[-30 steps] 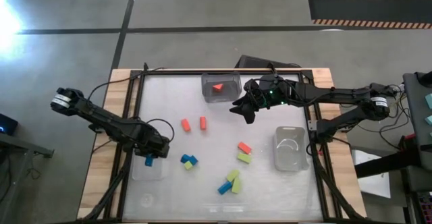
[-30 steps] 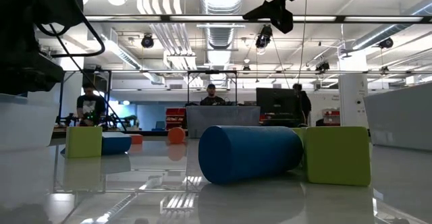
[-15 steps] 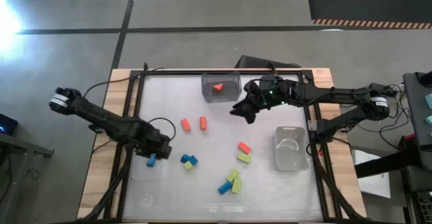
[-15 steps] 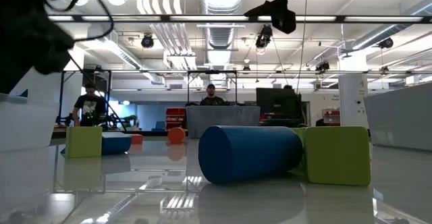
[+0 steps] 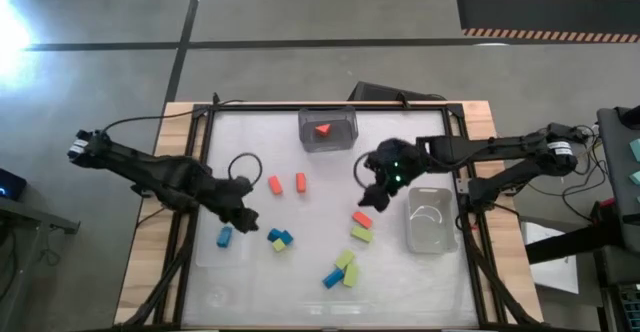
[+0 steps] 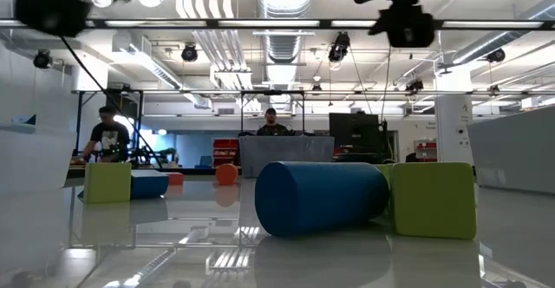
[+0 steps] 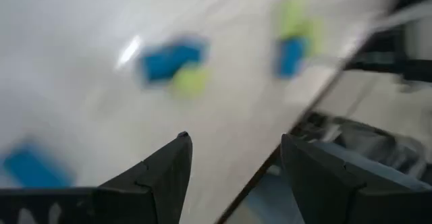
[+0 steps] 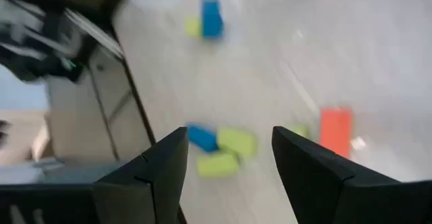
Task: Sort & place blocks by color
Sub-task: Put the green block into the gray bin
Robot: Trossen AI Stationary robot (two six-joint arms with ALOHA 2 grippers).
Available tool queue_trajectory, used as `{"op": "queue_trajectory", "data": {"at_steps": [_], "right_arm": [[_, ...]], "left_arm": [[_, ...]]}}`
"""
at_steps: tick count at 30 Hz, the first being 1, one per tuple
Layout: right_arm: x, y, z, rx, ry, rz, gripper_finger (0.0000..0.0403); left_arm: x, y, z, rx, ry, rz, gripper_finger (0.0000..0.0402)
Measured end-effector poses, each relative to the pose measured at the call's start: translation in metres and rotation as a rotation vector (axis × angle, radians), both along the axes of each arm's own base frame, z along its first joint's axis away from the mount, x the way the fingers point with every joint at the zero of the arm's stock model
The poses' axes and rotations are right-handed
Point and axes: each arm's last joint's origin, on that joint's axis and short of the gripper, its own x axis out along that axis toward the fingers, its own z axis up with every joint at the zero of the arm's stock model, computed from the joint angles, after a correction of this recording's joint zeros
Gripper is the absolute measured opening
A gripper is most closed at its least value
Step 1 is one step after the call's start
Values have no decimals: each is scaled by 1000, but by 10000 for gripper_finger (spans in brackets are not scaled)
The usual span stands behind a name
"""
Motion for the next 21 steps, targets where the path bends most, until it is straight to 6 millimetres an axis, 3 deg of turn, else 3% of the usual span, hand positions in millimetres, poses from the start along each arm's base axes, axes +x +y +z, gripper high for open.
{"op": "queue_trajectory", "data": {"at_steps": [6,9,13,21], "right_arm": [[-4,21,-15,-19,162,18,205],[-1,28,-26,-38,225,25,205],[9,37,-42,-51,299,45,205],[39,50,-67,-169,521,125,205]], "left_arm": [[16,8,39,226,-498,-80,210],[20,14,50,304,-653,-69,210],[22,23,58,373,-738,-56,210],[21,35,57,427,-729,-20,210]]}}
